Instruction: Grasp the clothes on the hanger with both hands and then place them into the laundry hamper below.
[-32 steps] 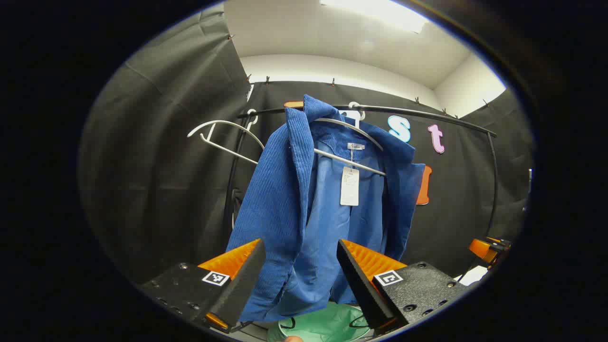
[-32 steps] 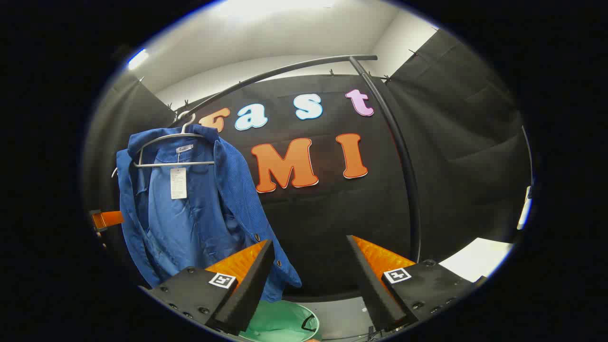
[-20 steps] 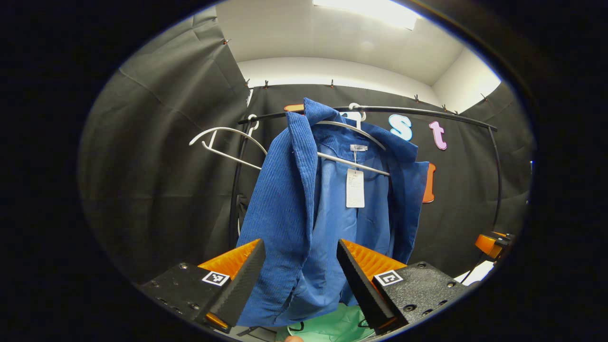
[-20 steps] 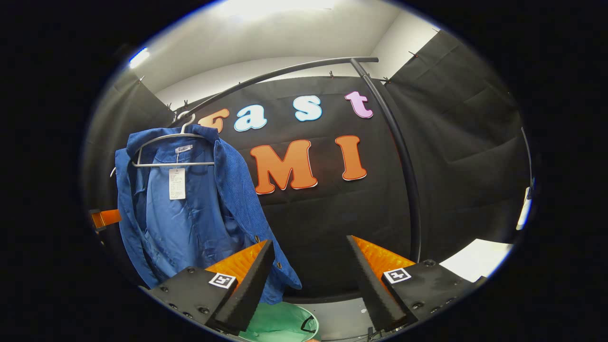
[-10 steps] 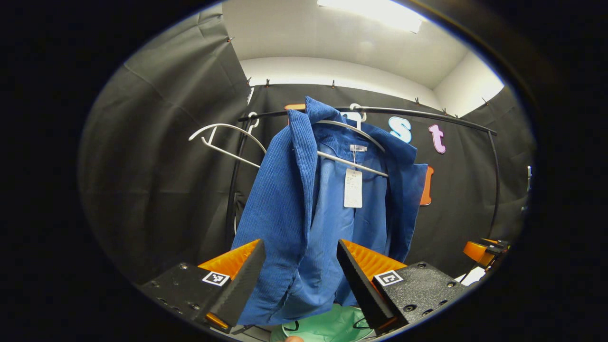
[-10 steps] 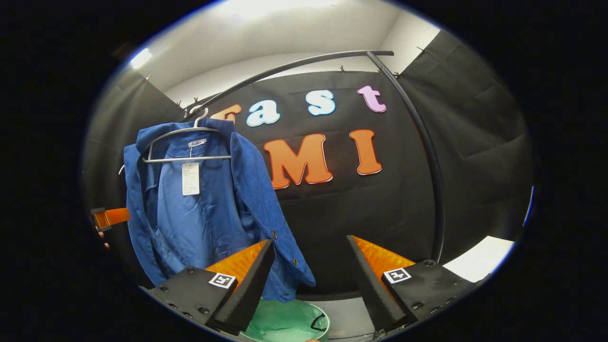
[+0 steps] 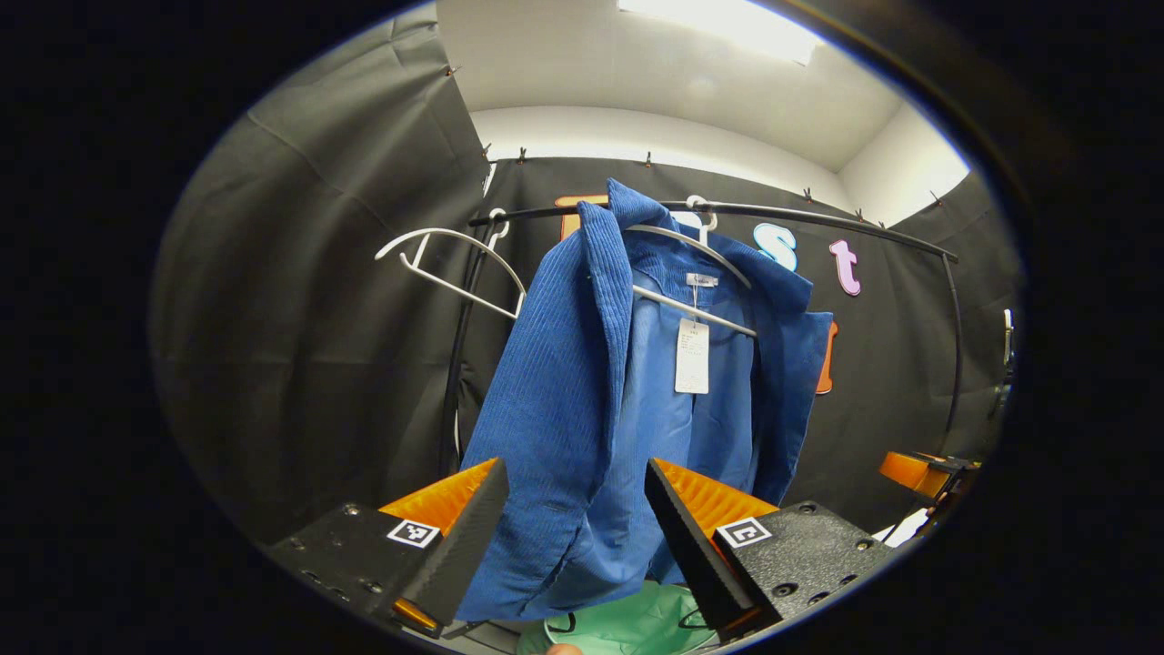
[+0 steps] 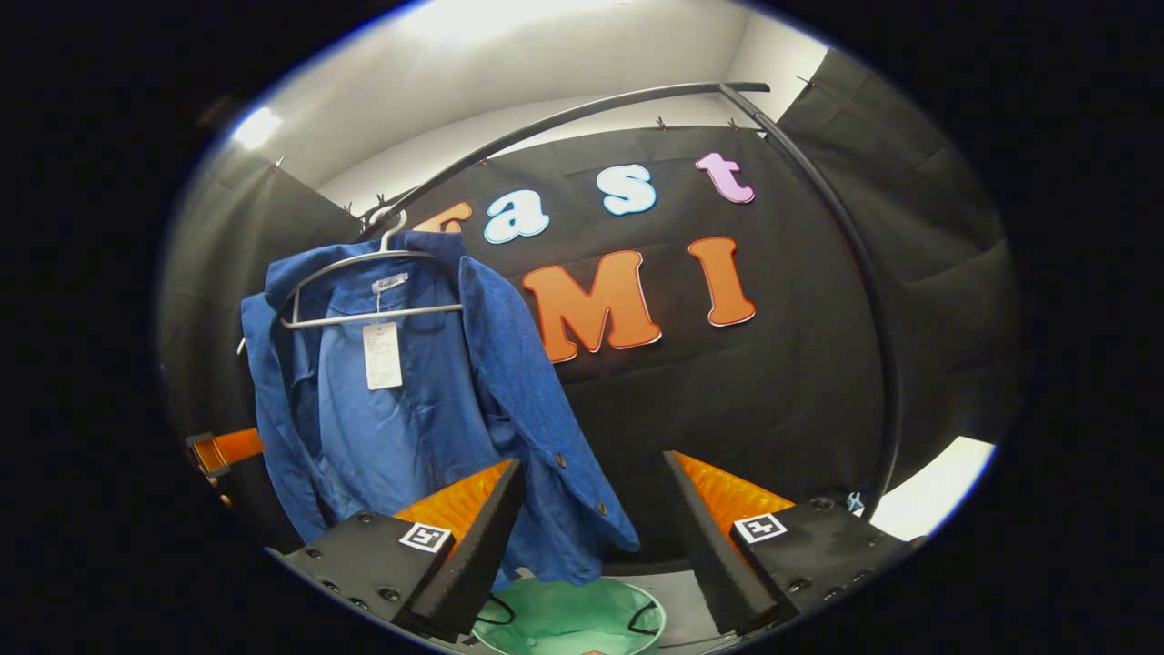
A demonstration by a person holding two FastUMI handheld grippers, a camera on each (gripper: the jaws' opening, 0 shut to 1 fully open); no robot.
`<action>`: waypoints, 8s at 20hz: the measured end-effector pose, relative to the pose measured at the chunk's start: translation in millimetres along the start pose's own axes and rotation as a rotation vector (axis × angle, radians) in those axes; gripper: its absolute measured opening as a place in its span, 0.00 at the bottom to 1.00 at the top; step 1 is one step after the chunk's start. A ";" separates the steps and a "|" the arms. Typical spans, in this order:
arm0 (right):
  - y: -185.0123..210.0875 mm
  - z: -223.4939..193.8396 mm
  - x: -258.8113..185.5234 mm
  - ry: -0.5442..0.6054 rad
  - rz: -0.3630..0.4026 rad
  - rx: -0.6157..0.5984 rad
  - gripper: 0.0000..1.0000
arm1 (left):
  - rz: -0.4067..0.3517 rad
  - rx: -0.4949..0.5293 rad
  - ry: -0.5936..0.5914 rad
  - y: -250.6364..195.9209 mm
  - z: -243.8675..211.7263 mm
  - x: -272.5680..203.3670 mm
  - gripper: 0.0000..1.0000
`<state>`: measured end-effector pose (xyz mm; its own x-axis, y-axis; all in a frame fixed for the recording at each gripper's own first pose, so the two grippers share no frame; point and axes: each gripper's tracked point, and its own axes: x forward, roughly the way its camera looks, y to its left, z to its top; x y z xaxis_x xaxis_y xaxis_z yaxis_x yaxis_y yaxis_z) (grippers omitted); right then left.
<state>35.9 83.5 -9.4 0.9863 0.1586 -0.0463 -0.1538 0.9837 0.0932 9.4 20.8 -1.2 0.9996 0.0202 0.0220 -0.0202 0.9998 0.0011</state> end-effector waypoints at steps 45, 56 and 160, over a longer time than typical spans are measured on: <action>110.3 93.3 194.5 0.123 0.288 0.048 0.12 | -0.040 0.152 -0.008 2.9 86.0 102.4 0.03; 98.9 119.2 231.0 0.268 0.387 0.329 0.12 | -0.052 0.137 -0.023 30.6 128.8 98.0 0.01; -22.9 -410.8 57.3 0.848 -0.075 -0.035 0.12 | -0.141 -0.096 0.985 -75.7 -428.0 28.7 0.02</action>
<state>71.2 105.0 -422.7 0.6169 0.0889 -0.7820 -0.1052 0.9940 0.0299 49.0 -53.6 -428.5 0.5663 -0.1500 -0.8105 0.0585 0.9881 -0.1420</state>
